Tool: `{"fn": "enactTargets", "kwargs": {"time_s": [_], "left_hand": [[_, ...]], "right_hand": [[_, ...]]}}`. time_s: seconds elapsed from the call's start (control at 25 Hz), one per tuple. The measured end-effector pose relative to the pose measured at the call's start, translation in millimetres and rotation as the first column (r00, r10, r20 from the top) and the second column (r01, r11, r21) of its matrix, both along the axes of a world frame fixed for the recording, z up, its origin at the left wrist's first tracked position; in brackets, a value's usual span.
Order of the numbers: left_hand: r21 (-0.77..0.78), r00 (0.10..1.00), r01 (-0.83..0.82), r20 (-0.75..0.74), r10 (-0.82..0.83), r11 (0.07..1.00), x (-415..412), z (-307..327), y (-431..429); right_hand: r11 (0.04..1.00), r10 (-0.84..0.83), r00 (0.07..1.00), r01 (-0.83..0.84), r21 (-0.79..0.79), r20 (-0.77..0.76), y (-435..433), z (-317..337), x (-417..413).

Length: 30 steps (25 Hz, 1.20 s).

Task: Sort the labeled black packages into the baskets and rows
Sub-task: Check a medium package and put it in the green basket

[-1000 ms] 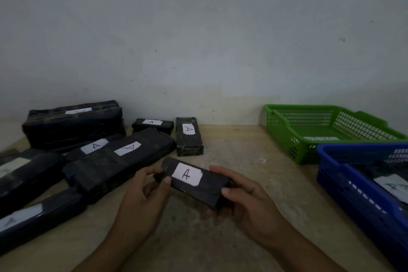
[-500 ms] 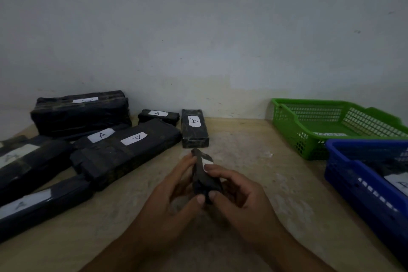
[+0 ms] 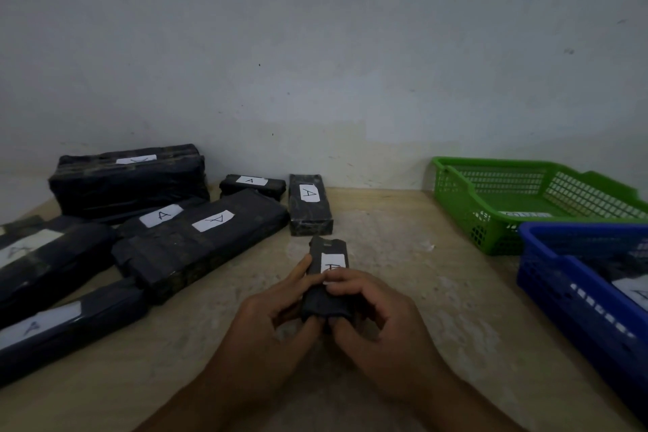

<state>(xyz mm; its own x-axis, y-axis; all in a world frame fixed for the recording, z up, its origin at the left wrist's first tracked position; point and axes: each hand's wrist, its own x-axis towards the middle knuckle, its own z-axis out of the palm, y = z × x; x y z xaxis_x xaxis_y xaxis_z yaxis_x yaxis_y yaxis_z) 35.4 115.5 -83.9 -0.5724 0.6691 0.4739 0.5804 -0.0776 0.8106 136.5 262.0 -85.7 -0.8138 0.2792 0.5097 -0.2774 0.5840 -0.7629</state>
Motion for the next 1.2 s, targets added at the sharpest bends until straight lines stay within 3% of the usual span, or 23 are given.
{"fn": "enactTargets", "kwargs": {"time_s": [0.2, 0.32, 0.44, 0.52, 0.64, 0.76, 0.96, 1.04, 1.2], "left_hand": [[0.002, 0.998, 0.060, 0.029, -0.060, 0.998, 3.6, 2.7, 0.9], [0.053, 0.991, 0.052, 0.116, -0.058, 0.997, 3.4, 5.9, -1.7], [0.107, 0.986, 0.016, 0.163, -0.033, 0.994, -4.9, 5.0, -4.3], [0.203, 0.915, 0.048, 0.383, -0.124, 0.978, -11.2, 5.2, -5.3], [0.360, 0.689, 0.010, 0.674, -0.267, 0.933, -17.6, 9.2, -3.7], [0.383, 0.577, -0.072, 0.769, -0.275, 0.921, -24.0, 11.8, -2.4], [0.394, 0.506, -0.101, 0.811, -0.294, 0.913, -32.1, 12.2, -5.2], [0.394, 0.512, -0.104, 0.809, -0.290, 0.913, -32.2, 12.3, -5.0], [0.328, 0.657, -0.102, 0.731, -0.184, 0.939, -18.4, 8.0, 1.0]], "right_hand": [[0.998, -0.060, 0.998, 0.060, 0.006, -0.025, 1.9, -1.0, 0.1], [0.997, 0.027, 0.999, -0.030, 0.070, 0.041, 4.9, 5.1, 4.1], [0.991, -0.034, 0.999, 0.036, -0.130, 0.017, 10.3, 5.8, 2.1], [0.909, -0.175, 0.982, 0.187, -0.373, 0.065, 16.4, 4.4, -4.7], [0.728, -0.196, 0.963, 0.269, -0.630, 0.186, 32.4, 8.9, -7.4], [0.559, 0.001, 0.983, 0.150, -0.815, 0.182, 40.2, 15.0, -3.0], [0.466, 0.217, 0.973, -0.030, -0.884, 0.081, 39.5, 19.0, 0.2], [0.486, 0.192, 0.981, -0.068, -0.871, 0.031, 37.7, 18.2, -0.4], [0.664, 0.111, 0.994, -0.086, -0.743, -0.016, 27.8, 11.7, -1.4]]}}
